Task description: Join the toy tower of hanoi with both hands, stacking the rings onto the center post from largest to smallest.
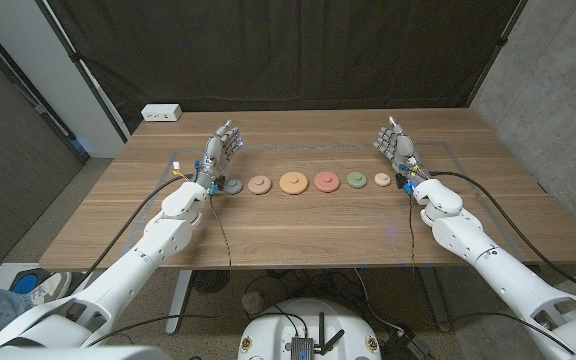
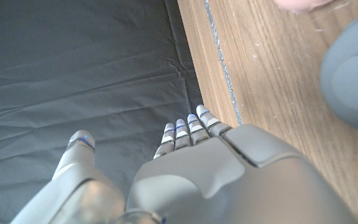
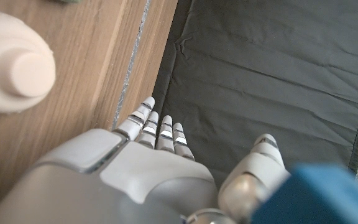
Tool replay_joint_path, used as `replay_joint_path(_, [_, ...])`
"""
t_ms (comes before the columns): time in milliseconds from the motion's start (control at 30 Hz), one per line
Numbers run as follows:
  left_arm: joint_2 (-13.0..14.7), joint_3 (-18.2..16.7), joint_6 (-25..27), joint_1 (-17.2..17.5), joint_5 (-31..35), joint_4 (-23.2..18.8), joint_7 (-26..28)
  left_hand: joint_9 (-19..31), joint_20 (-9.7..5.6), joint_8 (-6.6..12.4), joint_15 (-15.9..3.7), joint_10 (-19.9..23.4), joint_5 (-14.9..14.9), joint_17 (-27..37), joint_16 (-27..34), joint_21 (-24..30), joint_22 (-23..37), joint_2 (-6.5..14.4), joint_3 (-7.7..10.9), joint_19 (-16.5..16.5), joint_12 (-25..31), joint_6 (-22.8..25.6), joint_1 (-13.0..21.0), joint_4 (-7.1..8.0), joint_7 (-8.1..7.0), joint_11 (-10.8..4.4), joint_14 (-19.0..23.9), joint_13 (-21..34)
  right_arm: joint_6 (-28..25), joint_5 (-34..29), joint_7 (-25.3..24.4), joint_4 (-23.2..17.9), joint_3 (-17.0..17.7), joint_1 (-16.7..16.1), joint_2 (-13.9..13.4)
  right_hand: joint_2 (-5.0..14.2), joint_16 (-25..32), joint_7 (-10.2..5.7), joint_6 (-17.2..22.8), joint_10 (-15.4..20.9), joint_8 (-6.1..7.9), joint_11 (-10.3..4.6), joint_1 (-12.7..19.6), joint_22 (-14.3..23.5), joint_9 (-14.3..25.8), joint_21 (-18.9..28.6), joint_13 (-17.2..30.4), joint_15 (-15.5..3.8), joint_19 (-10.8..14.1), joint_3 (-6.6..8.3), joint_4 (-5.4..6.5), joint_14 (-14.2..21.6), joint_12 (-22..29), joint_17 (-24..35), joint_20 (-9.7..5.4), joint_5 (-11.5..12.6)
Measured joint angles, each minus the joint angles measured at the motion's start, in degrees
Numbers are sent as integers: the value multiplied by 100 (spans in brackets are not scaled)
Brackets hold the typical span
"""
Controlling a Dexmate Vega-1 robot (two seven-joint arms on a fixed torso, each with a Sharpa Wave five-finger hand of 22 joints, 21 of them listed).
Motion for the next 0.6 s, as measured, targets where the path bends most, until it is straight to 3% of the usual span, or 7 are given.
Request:
replay_joint_path(433, [6, -32, -106, 59, -12, 16, -20, 0, -30, 0, 15, 0, -1, 0, 0, 0, 0, 45, 17, 30, 0, 76, 45, -17, -15, 0, 47, -1, 18, -51, -12, -9, -37, -2, 13, -49, 23, -2, 1, 31, 0, 31, 48, 2, 0, 0, -44, 33, 62, 24, -24, 33, 0, -17, 59, 0])
replay_joint_path(600, [6, -40, -137, 66, 6, 18, 16, -1, 24, 43, -30, 95, -1, -1, 22, 0, 0, 46, 16, 157, 0, 134, 46, -16, -73, -96, 216, -1, 63, -62, -4, 37, -44, 22, 45, -47, 92, -2, 1, 31, 0, 31, 48, 1, -1, 43, -80, 61, 200, 24, -24, 188, 0, -16, 90, 0])
